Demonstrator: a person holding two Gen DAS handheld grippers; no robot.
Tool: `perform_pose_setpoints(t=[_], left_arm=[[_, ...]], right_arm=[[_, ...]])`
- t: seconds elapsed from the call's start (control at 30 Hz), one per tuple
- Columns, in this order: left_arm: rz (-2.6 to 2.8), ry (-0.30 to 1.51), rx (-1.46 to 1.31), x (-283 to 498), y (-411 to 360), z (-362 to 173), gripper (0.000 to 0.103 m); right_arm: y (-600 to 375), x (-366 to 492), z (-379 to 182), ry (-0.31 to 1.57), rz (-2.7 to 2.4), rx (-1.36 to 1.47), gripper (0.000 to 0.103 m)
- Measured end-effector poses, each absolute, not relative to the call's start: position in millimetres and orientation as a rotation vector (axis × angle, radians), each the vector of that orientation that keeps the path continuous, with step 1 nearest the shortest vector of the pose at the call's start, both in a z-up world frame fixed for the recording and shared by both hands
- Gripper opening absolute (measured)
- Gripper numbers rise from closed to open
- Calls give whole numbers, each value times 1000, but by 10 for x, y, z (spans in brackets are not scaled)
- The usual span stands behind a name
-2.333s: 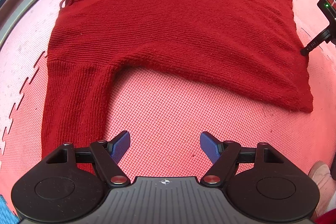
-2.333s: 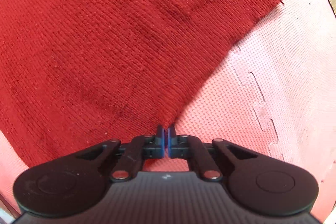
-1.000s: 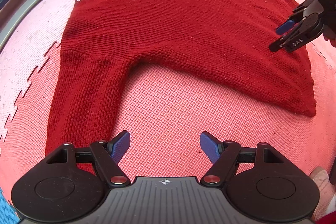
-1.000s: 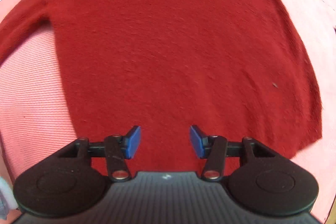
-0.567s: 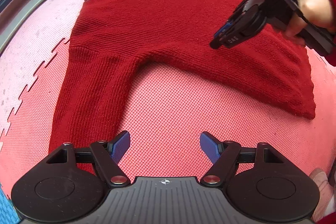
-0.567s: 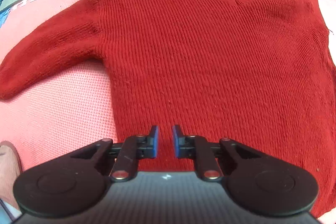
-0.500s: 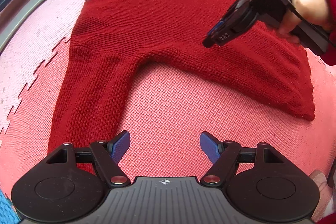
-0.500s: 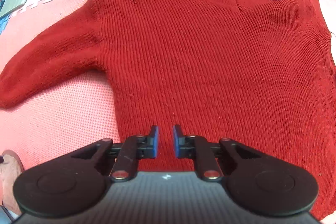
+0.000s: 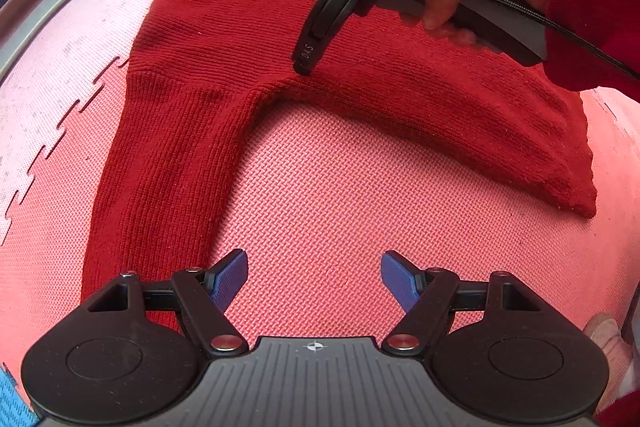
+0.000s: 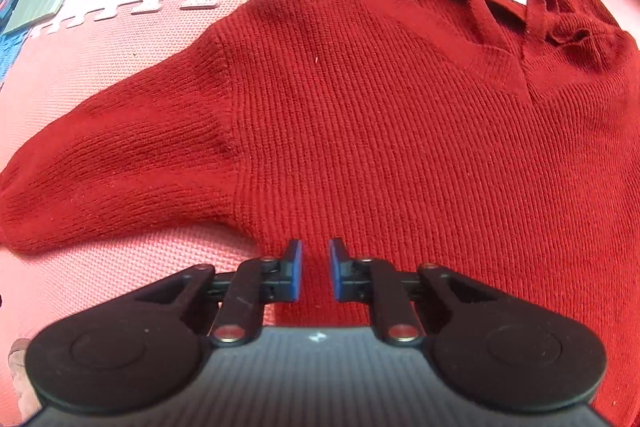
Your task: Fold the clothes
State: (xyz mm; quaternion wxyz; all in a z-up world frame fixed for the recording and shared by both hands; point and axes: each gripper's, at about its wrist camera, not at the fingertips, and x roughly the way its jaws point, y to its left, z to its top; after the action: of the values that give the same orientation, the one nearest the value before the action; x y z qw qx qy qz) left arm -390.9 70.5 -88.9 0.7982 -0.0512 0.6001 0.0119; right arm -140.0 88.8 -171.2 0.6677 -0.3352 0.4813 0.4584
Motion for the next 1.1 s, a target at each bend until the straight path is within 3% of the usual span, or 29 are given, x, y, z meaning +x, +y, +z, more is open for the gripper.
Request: perform_pose_setpoints(t=[0.4, 1.1], left_arm=[[23, 1280, -111, -3909, 683, -879, 76], [39, 1273, -121, -3893, 709, -930, 76]], right_arm=[[958, -1432, -1974, 1135, 1027, -800, 15], [504, -1489, -1896, 1178, 992, -659, 16]])
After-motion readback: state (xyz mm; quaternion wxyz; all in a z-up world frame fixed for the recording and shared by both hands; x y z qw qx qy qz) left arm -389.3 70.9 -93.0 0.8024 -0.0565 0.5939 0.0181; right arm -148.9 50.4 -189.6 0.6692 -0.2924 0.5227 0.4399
